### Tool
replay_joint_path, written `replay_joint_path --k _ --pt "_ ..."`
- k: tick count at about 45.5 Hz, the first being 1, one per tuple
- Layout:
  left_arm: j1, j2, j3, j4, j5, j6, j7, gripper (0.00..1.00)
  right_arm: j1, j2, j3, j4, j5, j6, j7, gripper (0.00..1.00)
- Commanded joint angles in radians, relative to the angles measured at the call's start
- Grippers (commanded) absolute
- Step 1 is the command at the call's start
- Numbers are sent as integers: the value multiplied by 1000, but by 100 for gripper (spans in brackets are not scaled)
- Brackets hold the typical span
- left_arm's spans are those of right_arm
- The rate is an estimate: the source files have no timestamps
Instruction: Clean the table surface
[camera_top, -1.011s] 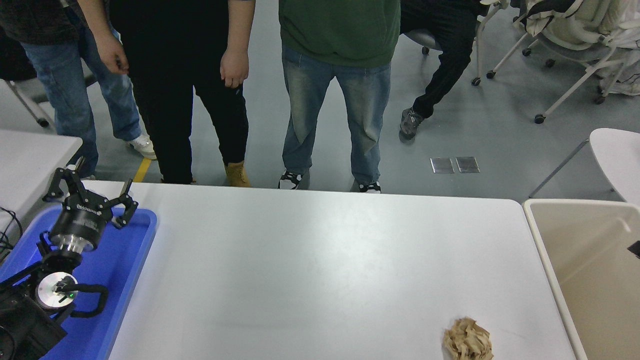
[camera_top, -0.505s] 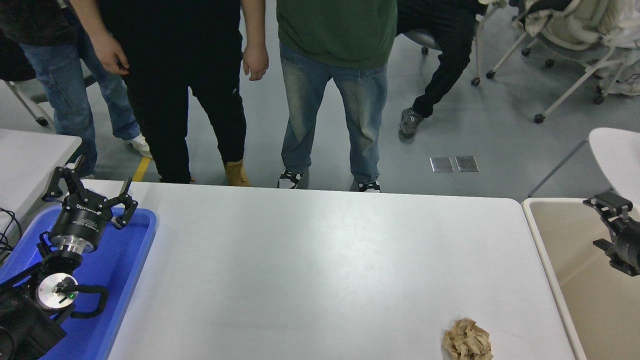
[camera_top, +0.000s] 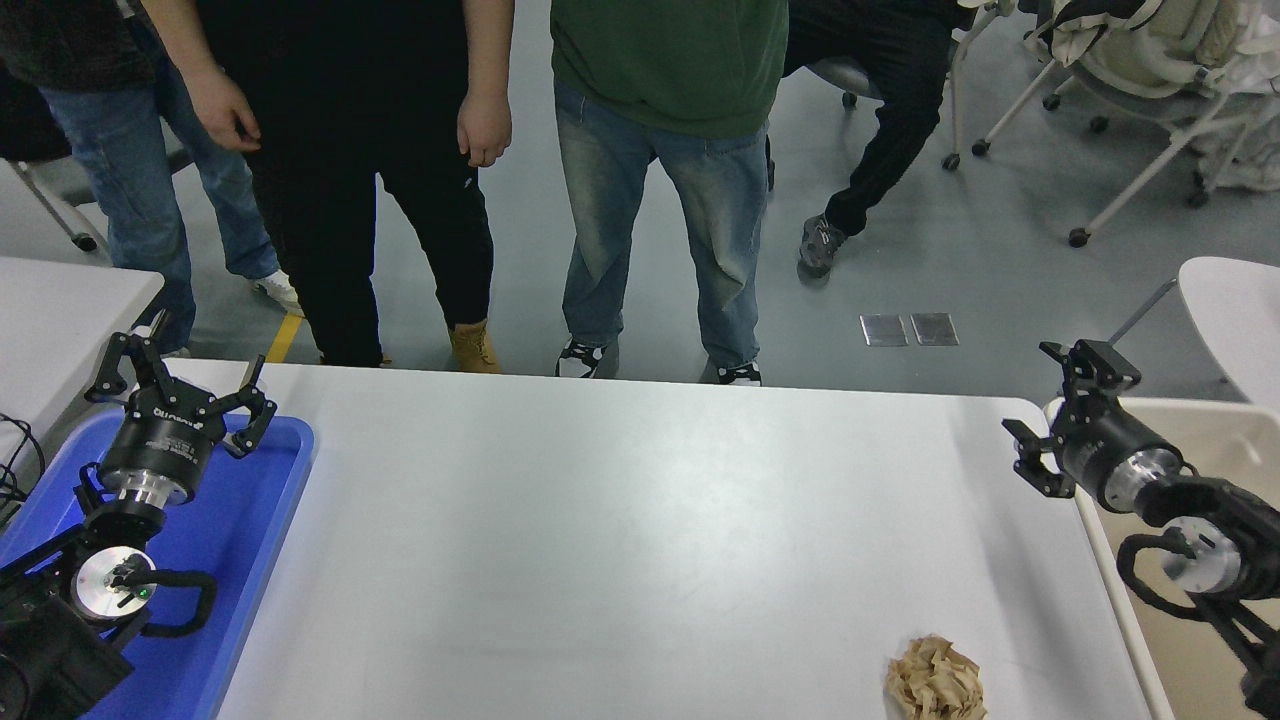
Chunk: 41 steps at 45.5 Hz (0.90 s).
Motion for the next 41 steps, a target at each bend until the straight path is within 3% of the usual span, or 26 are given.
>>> replay_joint_path --k 1,14,24,34,41 --pt "0 0 0 0 0 0 0 100 -26 125 82 33 26 5 0 100" --pt "0 0 0 0 0 0 0 100 -2 163 83 53 68 8 3 100" --pt "2 0 0 0 0 0 0 100 15 154 82 58 69 37 64 100" --pt "2 0 0 0 0 0 -2 100 -32 142 82 43 110 291 117 100" --pt "2 0 0 0 0 0 -2 100 -60 123 82 41 133 314 117 100"
